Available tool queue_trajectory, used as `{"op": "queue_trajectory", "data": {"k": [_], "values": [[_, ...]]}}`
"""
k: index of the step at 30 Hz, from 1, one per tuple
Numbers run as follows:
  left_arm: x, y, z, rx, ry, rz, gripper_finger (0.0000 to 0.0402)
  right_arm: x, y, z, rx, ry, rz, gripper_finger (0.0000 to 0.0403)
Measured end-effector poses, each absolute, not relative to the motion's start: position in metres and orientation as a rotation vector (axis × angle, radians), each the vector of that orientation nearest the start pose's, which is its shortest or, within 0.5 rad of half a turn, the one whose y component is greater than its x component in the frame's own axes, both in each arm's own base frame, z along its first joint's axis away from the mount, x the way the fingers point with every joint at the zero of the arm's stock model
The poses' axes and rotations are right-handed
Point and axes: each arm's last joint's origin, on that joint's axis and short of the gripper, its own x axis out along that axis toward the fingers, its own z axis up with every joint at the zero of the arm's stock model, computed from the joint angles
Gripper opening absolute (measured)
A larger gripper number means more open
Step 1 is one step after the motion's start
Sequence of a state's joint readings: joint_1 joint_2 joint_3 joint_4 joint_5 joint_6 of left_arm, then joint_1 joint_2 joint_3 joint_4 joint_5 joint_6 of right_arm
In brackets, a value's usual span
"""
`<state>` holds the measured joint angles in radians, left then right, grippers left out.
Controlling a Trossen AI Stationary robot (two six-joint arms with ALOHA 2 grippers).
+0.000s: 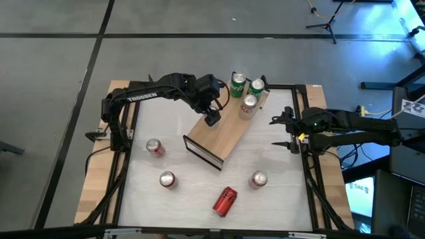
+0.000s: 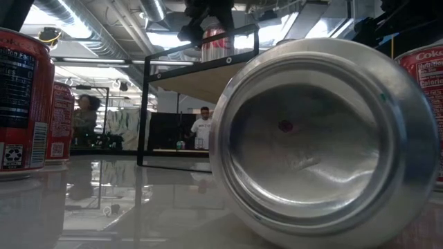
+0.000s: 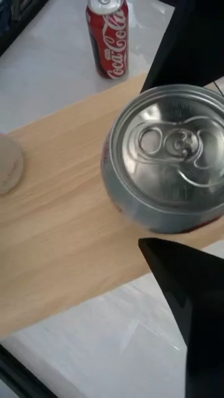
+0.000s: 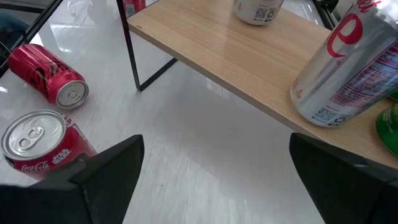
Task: Place canned beverage on shelf
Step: Put the red-silver soda can on the shelf aligned with the other red-silver soda can
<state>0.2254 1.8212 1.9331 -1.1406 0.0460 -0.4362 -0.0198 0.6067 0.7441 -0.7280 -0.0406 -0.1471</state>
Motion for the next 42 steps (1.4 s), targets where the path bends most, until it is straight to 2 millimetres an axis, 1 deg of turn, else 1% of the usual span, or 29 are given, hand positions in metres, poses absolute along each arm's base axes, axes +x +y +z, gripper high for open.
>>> {"op": "queue_trajectory", "data": {"k": [3,5,10,15,23,30,35,42], "values": [[0.364,0.082,0.364,-0.531,0.96,0.388,0.0387,0.118,-0.001,0.293,-0.125,0.588,0.064,0.0397],[0.364,0.082,0.364,-0.531,0.961,0.388,0.0397,0.118,-0.001,0.293,-0.125,0.59,0.064,0.0397],[0.364,0.081,0.364,-0.535,0.967,0.356,0.0389,0.118,-0.001,0.293,-0.125,0.591,0.064,0.0397],[0.364,0.079,0.364,-0.469,0.982,0.284,0.0391,0.118,-0.001,0.293,-0.125,0.591,0.064,0.0397],[0.364,0.077,0.365,-0.41,0.988,0.253,0.0392,0.118,-0.001,0.293,-0.125,0.592,0.064,0.0397],[0.362,0.077,0.367,-0.408,0.982,0.254,0.0392,0.118,-0.001,0.293,-0.125,0.593,0.064,0.0397],[0.353,0.075,0.379,-0.404,0.95,0.253,0.0393,0.118,-0.001,0.293,-0.125,0.593,0.064,0.0397],[0.329,0.068,0.405,-0.393,0.886,0.242,0.0393,0.117,-0.001,0.293,-0.125,0.594,0.064,0.0397]]}}
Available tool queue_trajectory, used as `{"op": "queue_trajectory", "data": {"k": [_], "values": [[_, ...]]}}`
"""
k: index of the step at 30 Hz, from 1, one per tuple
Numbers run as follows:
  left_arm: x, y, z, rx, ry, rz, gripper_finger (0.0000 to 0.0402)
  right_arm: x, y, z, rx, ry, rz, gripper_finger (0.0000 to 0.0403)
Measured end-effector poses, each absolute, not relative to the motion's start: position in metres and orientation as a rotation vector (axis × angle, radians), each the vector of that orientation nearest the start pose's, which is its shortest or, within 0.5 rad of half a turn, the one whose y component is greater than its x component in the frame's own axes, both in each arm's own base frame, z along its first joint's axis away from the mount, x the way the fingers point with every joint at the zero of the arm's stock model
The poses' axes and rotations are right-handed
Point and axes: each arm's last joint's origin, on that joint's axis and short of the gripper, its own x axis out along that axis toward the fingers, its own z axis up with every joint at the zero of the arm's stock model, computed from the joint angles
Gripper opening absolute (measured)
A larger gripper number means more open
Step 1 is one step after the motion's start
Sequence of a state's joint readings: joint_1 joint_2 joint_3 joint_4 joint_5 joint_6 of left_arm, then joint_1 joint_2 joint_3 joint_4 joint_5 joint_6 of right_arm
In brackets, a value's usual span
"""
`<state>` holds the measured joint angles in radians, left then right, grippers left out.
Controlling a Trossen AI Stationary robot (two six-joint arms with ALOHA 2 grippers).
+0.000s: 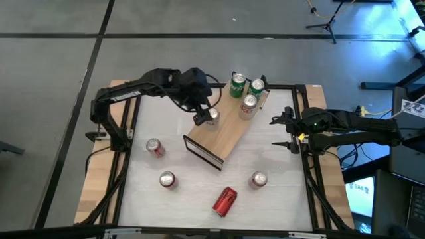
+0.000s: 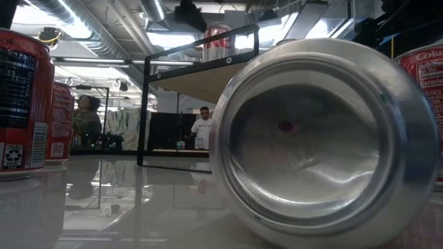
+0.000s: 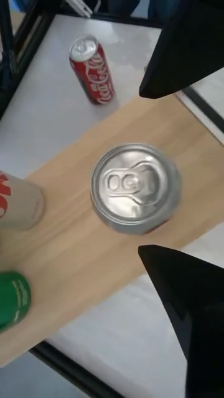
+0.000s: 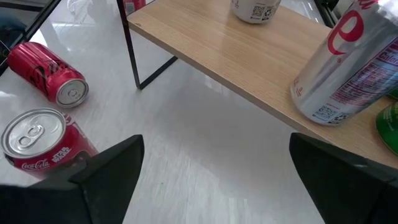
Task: Place canned beverage on shelf
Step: Put the red-silver soda can on the shelf aligned with the other red-silver soda can
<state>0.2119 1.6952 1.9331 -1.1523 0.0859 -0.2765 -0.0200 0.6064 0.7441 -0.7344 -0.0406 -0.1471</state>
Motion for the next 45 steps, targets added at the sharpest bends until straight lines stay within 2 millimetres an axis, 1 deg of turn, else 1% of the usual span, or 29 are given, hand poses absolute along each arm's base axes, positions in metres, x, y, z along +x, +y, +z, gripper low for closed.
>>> {"op": "queue_trajectory", "data": {"k": [4,6,8,11,12,14,17,19,22,25,28,30,32,34,38,40,45], "values": [[0.313,0.055,0.414,-0.337,0.909,0.291,0.0393,0.117,-0.001,0.293,-0.124,0.594,0.066,0.0397],[0.306,0.044,0.417,-0.275,0.932,0.349,0.0393,0.117,-0.001,0.293,-0.124,0.594,0.068,0.0397],[0.301,0.032,0.421,-0.222,0.919,0.394,0.0393,0.117,-0.001,0.293,-0.124,0.594,0.068,0.0397],[0.298,0.014,0.425,-0.169,0.898,0.389,0.0393,0.117,-0.001,0.293,-0.124,0.594,0.068,0.0397],[0.298,0.008,0.423,-0.155,0.898,0.38,0.0393,0.117,-0.001,0.293,-0.124,0.594,0.068,0.0397],[0.298,-0.002,0.414,-0.131,0.918,0.361,0.0393,0.117,-0.001,0.293,-0.123,0.593,0.068,0.0397],[0.299,-0.012,0.386,-0.107,0.949,0.338,0.0393,0.117,-0.001,0.293,-0.115,0.593,0.065,0.0397],[0.295,-0.012,0.367,-0.099,0.933,0.319,0.0393,0.117,-0.001,0.293,-0.114,0.594,0.065,0.0397],[0.284,-0.003,0.347,-0.132,0.86,0.29,0.0393,0.117,-0.001,0.293,-0.113,0.593,0.065,0.0397],[0.266,0.012,0.334,-0.178,0.738,0.29,0.0393,0.118,-0.001,0.293,-0.113,0.593,0.065,0.0397],[0.259,0.023,0.319,-0.223,0.579,0.284,0.0393,0.118,-0.001,0.293,-0.113,0.592,0.064,0.0397],[0.261,0.025,0.307,-0.232,0.487,0.279,0.0393,0.118,-0.001,0.293,-0.112,0.592,0.064,0.0397],[0.263,0.025,0.298,-0.233,0.431,0.274,0.0393,0.118,-0.001,0.293,-0.112,0.592,0.064,0.0397],[0.264,0.026,0.289,-0.232,0.425,0.275,0.0393,0.118,-0.001,0.293,-0.112,0.592,0.064,0.0397],[0.266,0.026,0.274,-0.225,0.469,0.298,0.0393,0.118,-0.001,0.293,-0.112,0.592,0.064,0.0397],[0.271,0.026,0.273,-0.222,0.444,0.307,0.0393,0.118,-0.001,0.293,-0.112,0.59,0.064,0.0397],[0.281,0.027,0.263,-0.21,0.457,0.345,0.0393,0.118,-0.001,0.293,-0.112,0.589,0.064,0.0397]]}}
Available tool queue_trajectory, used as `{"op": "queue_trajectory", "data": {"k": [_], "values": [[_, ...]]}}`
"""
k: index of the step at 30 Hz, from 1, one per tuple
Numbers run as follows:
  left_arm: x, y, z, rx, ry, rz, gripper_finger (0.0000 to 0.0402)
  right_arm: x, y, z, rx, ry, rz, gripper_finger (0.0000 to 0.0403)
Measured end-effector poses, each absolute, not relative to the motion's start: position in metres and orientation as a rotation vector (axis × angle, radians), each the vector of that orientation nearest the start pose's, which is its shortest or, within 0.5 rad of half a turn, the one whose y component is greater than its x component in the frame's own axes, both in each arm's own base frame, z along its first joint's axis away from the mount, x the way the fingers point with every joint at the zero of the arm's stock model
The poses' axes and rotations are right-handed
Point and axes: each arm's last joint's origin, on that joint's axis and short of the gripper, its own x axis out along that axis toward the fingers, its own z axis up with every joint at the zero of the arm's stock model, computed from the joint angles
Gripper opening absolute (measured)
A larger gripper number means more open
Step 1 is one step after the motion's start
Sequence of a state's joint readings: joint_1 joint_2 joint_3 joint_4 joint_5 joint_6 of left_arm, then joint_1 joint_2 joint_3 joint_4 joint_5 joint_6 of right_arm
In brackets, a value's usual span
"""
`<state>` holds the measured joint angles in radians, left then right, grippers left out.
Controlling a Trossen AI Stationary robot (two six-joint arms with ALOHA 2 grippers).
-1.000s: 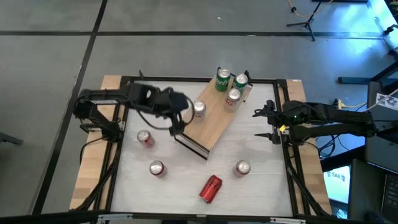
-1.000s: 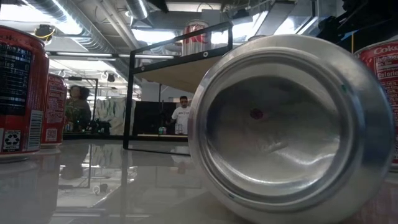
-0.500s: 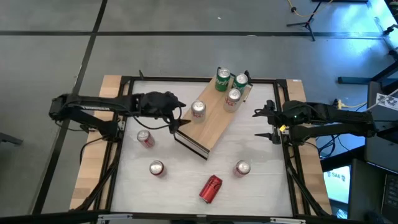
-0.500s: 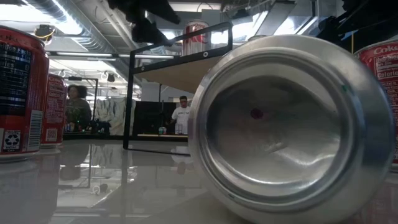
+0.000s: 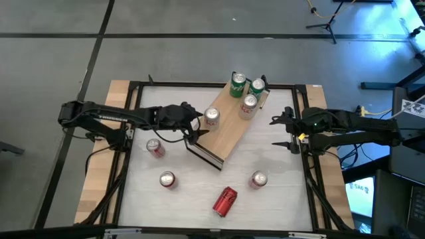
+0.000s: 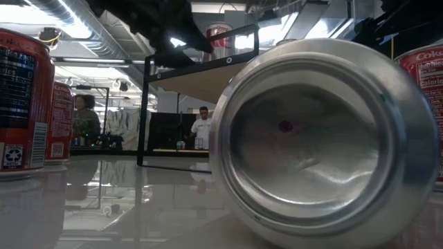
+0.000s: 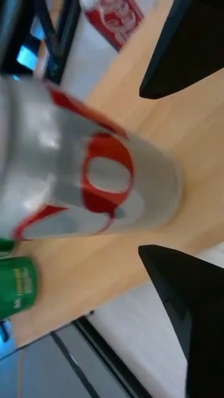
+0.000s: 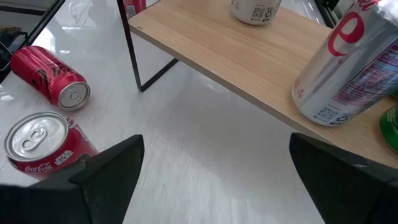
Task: Place canned beverage on shelf
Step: Put the red-silver soda can on the shelf aligned with the other red-silver soda can
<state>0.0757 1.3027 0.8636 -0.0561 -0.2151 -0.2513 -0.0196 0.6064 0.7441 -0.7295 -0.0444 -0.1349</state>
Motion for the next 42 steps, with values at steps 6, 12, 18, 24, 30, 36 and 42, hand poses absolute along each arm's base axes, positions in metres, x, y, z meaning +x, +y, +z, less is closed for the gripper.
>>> {"op": "queue_trajectory", "data": {"k": [6,12,18,24,30,36,42], "values": [[0.295,0.029,0.251,-0.208,0.44,0.356,0.0393,0.118,-0.001,0.293,-0.112,0.588,0.064,0.0397],[0.302,0.032,0.245,-0.189,0.418,0.433,0.039,0.118,-0.001,0.293,-0.112,0.586,0.064,0.0397],[0.303,0.032,0.245,-0.186,0.404,0.448,0.0368,0.118,-0.001,0.293,-0.112,0.586,0.062,0.0397],[0.304,0.033,0.247,-0.175,0.38,0.442,0.0339,0.118,-0.001,0.293,-0.113,0.586,0.06,0.0397],[0.305,0.033,0.248,-0.168,0.37,0.44,0.0317,0.118,-0.001,0.293,-0.113,0.587,0.06,0.0397],[0.306,0.037,0.249,-0.178,0.351,0.428,0.0307,0.118,-0.001,0.293,-0.113,0.587,0.06,0.0397],[0.307,0.045,0.251,-0.194,0.324,0.42,0.0306,0.118,-0.001,0.293,-0.114,0.587,0.06,0.0397]]}}
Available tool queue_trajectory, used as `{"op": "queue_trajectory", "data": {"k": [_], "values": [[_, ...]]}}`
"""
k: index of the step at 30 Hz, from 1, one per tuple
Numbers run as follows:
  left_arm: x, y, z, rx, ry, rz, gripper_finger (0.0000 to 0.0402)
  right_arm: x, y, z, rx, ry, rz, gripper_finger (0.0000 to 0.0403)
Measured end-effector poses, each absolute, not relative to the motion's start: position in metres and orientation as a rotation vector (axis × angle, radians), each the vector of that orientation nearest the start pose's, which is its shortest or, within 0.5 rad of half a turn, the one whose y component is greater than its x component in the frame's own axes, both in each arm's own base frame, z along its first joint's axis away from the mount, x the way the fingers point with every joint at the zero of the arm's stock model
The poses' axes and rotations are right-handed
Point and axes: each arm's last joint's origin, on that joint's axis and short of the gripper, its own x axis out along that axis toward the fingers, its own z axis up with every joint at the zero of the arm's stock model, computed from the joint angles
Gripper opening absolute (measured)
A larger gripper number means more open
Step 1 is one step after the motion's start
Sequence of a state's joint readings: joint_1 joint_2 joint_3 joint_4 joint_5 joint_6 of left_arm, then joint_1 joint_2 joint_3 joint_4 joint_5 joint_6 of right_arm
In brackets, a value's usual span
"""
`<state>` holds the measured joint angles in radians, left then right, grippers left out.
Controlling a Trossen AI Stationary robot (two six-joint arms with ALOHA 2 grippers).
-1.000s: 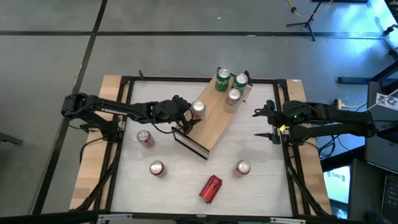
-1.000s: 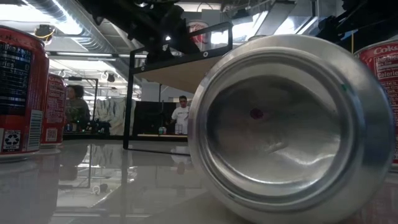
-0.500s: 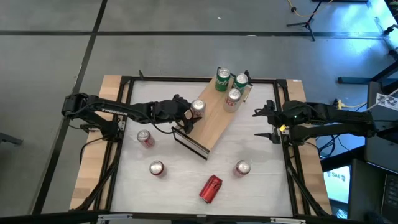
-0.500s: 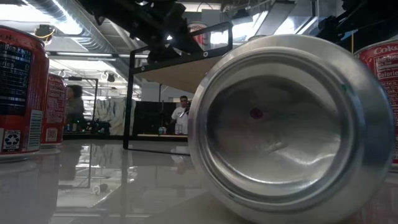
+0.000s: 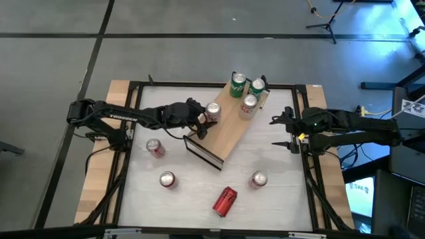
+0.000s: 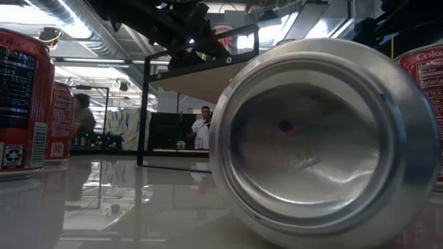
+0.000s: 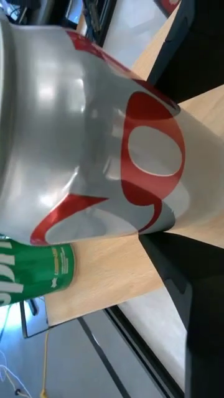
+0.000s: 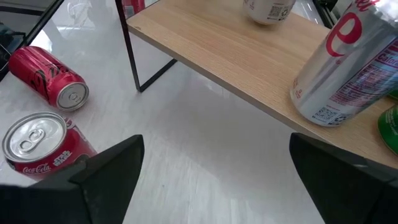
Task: Place canned beverage on shelf
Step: Put the red-silver soda can on the shelf aligned with the other red-silver soda can
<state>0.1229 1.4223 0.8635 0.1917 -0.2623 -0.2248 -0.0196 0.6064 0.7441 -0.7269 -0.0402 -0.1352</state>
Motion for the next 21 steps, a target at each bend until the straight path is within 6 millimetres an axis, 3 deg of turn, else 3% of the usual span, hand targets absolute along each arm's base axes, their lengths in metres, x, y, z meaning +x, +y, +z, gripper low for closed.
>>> {"op": "queue_trajectory", "data": {"k": [5,11,21], "values": [[0.309,0.052,0.25,-0.202,0.303,0.42,0.0306,0.118,-0.001,0.293,-0.114,0.587,0.06,0.0397],[0.326,0.058,0.239,-0.163,0.235,0.373,0.0306,0.118,-0.001,0.293,-0.114,0.586,0.06,0.0397],[0.352,0.089,0.245,-0.158,0.193,0.363,0.0305,0.118,-0.001,0.293,-0.116,0.586,0.055,0.0397]]}}
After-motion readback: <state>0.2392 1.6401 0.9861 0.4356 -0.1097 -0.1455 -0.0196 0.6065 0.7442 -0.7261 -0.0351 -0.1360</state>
